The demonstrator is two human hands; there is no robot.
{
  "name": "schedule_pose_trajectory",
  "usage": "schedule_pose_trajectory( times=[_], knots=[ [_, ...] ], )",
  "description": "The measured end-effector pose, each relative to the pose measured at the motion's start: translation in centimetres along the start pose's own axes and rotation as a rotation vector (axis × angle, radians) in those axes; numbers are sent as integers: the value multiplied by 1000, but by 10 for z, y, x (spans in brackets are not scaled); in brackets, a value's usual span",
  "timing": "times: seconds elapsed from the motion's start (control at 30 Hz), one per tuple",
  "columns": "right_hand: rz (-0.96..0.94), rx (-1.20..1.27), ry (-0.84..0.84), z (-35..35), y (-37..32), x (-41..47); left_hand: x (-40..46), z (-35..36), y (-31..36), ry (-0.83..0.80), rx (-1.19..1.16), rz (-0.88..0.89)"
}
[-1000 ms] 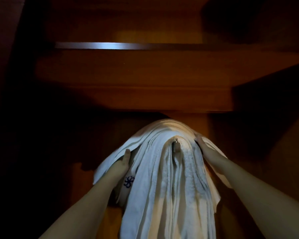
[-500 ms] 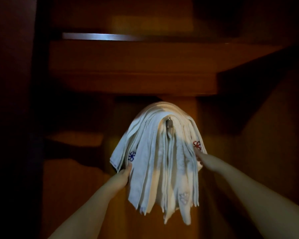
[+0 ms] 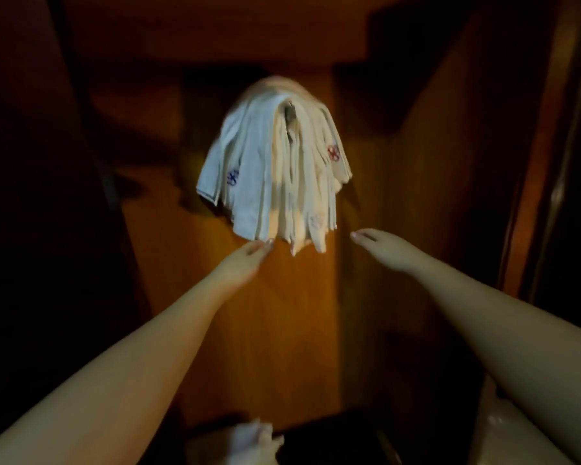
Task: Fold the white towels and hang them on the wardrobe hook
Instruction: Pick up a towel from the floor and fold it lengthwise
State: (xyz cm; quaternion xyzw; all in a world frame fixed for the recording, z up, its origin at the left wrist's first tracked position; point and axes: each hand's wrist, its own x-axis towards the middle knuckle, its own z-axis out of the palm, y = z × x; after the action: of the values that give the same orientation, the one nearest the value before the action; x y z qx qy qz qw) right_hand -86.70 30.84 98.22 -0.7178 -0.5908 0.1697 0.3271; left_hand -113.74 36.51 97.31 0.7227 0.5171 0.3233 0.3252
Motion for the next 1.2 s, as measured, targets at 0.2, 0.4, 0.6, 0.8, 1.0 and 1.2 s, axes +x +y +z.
schedule_pose_trajectory(
  times=[0.2,0.4,0.6,0.8,1.0,1.2],
  knots=[
    [-61,-242,-104,23,73,-112,-46,60,-9,-222,82,131],
    [44,-327,-137,32,187,-209,-94,165,-14,-455,184,223],
    [247,-283,-120,37,315,-299,-129,313,-11,-731,207,278],
    [489,-222,-121,15,430,-360,-157,466,17,-895,187,193],
    [707,-133,-159,-12,538,-409,-183,605,50,-1035,190,115],
    [874,-74,-223,-33,630,-442,-199,731,71,-1174,249,115]
  ],
)
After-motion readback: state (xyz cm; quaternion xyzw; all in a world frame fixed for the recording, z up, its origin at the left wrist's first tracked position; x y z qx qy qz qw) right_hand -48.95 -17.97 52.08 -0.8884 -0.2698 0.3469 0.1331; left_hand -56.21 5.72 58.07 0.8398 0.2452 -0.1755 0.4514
